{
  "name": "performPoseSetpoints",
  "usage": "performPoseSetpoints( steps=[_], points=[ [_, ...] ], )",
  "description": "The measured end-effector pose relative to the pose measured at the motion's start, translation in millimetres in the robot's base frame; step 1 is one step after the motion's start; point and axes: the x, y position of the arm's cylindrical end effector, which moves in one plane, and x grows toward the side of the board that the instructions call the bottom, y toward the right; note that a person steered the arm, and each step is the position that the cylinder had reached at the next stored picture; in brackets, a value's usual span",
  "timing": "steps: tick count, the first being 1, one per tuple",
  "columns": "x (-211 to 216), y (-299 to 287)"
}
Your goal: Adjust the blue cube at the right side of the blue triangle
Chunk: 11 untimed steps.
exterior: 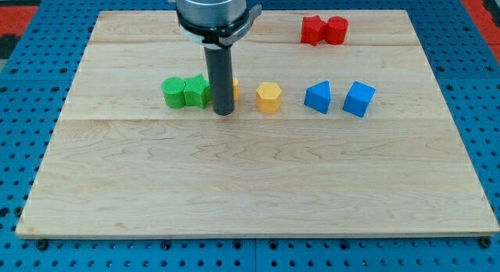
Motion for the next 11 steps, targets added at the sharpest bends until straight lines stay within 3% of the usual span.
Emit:
performPoseSetpoints(
  steps=[1,2,3,4,5,6,7,8,11],
  points=[
    [14,16],
    [54,75],
    [22,196],
    [-59,300],
    [-137,342],
    [-118,355],
    [-67,318],
    [-60,261],
    [-93,166]
  ],
)
